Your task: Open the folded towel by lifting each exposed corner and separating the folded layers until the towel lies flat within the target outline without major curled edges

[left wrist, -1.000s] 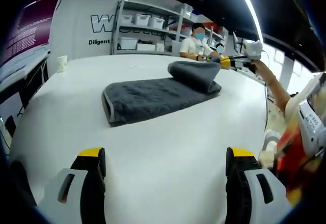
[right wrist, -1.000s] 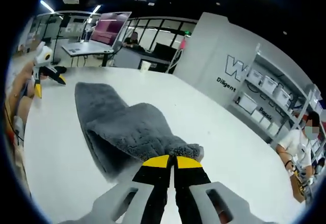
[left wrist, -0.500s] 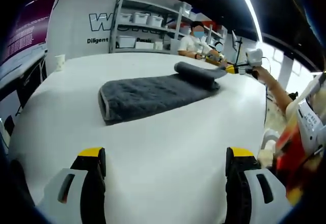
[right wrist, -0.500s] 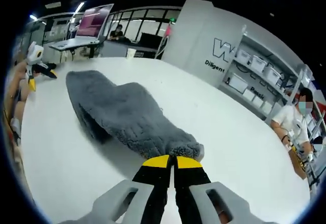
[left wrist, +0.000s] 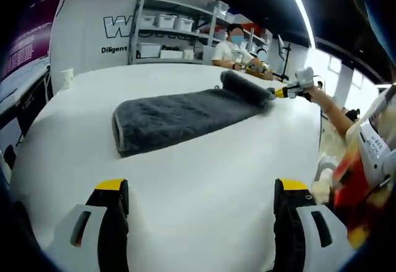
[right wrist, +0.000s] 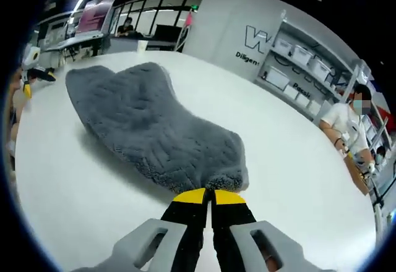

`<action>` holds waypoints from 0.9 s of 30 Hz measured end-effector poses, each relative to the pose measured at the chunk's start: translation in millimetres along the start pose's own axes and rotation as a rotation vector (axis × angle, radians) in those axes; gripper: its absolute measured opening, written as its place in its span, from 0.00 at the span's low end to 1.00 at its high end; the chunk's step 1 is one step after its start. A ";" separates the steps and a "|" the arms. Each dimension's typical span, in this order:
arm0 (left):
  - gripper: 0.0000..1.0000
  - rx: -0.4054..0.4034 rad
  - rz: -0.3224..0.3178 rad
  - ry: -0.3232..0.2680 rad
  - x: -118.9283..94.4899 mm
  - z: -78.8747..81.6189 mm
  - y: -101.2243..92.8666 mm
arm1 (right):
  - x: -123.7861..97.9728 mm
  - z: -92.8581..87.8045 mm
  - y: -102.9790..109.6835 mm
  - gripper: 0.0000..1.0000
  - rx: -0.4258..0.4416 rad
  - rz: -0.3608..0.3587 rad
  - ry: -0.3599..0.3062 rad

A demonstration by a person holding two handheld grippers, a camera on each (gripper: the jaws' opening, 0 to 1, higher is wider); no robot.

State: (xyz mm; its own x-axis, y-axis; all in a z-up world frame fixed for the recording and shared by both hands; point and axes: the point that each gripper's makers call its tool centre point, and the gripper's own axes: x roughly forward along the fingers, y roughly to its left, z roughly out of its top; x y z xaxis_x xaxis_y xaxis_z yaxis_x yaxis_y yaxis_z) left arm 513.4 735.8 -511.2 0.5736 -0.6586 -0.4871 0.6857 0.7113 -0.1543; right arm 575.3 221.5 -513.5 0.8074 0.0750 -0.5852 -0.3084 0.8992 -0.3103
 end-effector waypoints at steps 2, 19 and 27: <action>0.95 0.002 0.002 0.003 0.4 0.3 -0.3 | -0.9 -10.4 -8.8 0.00 0.022 -0.015 0.012; 0.95 0.025 0.006 0.020 6.1 11.4 -9.0 | -22.3 -61.2 -61.3 0.00 0.112 -0.127 0.050; 0.95 0.043 0.002 0.029 11.1 16.7 -16.8 | -31.4 -81.5 -83.4 0.00 0.152 -0.172 0.054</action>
State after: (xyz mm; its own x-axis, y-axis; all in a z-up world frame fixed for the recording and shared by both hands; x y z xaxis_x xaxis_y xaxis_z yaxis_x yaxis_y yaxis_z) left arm 515.7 712.4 -499.6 0.5623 -0.6494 -0.5120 0.7034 0.7011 -0.1168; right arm 534.6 109.0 -530.3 0.8121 -0.1050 -0.5740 -0.0857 0.9515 -0.2954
